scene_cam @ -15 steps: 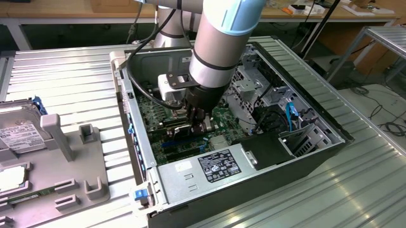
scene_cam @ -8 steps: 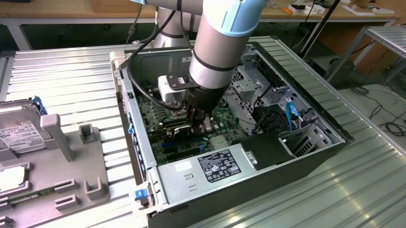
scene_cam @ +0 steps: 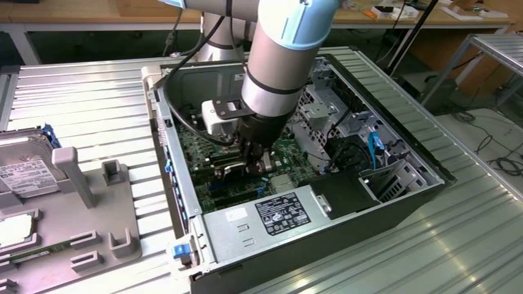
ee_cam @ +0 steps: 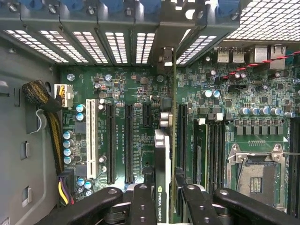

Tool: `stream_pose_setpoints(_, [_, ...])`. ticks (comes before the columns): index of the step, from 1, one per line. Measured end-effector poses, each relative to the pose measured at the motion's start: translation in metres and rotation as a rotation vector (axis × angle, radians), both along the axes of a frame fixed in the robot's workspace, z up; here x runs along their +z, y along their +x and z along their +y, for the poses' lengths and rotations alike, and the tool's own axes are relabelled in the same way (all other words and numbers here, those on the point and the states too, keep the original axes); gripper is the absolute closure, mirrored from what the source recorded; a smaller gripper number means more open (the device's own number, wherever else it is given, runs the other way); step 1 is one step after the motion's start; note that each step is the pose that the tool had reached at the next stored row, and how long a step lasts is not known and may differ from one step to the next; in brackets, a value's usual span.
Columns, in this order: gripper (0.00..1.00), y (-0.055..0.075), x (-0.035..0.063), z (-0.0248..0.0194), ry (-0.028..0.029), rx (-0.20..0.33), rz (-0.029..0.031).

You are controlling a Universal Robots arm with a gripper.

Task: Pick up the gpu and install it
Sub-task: 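Insert the gpu into the slot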

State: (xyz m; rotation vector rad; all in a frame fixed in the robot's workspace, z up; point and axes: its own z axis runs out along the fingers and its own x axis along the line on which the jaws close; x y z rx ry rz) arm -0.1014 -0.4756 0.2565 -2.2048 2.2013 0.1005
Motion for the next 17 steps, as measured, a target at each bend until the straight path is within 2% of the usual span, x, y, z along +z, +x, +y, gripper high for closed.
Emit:
stream_pose_setpoints(2, [0.73,-0.001,-0.0004,0.0001,0.0013,-0.001,-0.0016])
stream_pose_setpoints(11, [0.73,-0.0014,-0.0006,0.0001,0.0014,-0.001,-0.0018])
stream_pose_setpoints(14, [0.73,-0.0014,-0.0006,0.0038,0.0013,-0.002,-0.0018])
stream_pose_setpoints(17, [0.73,-0.0014,-0.0006,0.004,0.0013,-0.001,-0.0018])
